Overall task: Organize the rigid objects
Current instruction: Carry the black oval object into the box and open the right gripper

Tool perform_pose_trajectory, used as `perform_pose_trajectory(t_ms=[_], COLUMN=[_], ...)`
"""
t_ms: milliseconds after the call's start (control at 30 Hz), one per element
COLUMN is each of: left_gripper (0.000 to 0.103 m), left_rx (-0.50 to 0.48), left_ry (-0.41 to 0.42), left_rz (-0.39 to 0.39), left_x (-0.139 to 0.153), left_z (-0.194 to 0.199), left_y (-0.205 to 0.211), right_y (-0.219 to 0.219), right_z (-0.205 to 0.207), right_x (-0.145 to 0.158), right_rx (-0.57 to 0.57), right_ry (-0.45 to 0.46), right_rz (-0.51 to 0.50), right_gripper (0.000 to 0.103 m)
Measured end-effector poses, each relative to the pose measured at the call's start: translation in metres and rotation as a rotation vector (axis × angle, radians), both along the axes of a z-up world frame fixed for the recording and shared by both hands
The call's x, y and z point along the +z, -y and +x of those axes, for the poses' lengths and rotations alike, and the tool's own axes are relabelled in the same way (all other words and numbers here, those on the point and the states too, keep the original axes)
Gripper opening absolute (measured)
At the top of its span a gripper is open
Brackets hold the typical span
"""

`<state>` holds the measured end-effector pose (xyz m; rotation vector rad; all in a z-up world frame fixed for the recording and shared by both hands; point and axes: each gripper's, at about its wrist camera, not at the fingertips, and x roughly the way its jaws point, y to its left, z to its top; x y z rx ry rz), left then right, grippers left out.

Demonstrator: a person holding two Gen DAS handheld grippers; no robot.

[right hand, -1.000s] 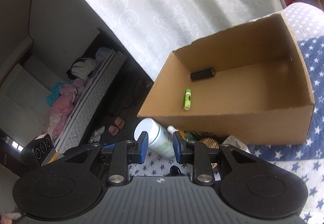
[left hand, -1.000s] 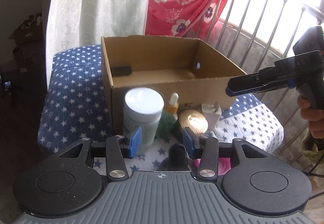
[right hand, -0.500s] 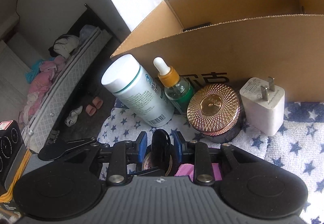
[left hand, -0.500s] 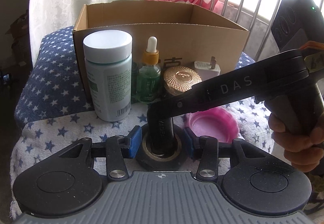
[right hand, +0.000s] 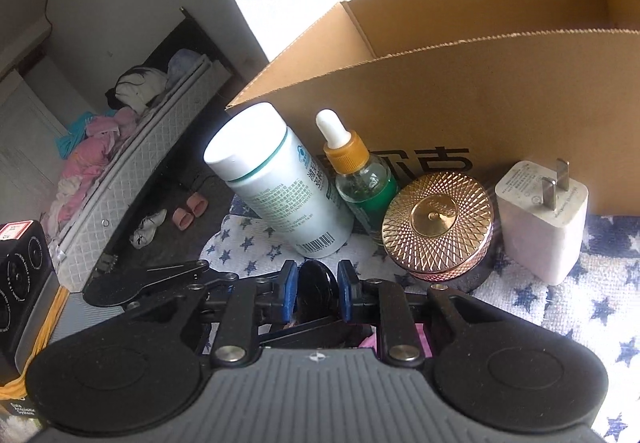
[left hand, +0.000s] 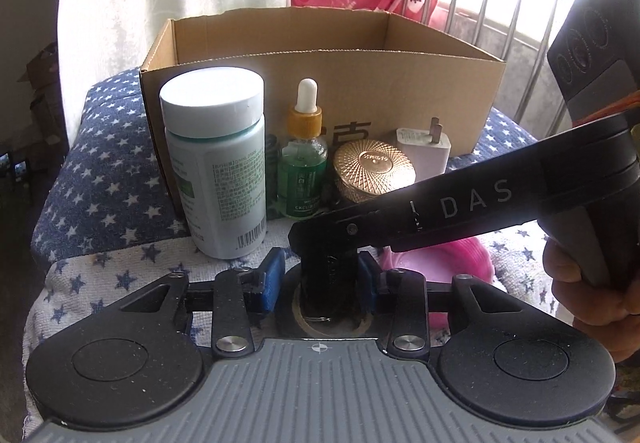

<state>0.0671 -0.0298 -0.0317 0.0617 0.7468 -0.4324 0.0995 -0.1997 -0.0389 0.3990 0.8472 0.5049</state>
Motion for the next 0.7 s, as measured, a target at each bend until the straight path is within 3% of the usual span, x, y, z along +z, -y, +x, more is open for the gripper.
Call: perform_pose_trajectory(t_ms=[233,433,600,700], left_gripper=[0.030,0.029,0.029,0.029], left_rx=[0.013,0.018,0.011,0.012], left_ry=[0.067,0.158,0.213,0.190], left_rz=[0.045,0.028,0.024,0.017], left_x=[0.025,0.077,0.119,0.129], left_z=[-0.010,-0.008,0.022,0.055], left_y=[0.003,-0.003,-0.008,-0.011], right_y=[-0.008,-0.009,-0.009,-0.004], right_z=[-0.011,-0.009,0.021,0.055], right_x=[0.031,0.088,0.134,0.147], right_rx=[0.050,0.092,0.109,0.108], right_ry=[0.068,0.194,0.256,0.209], right_rz=[0.012,0.016,0.013,0.030], right_gripper=[0.018,0.017,0.016,0.016])
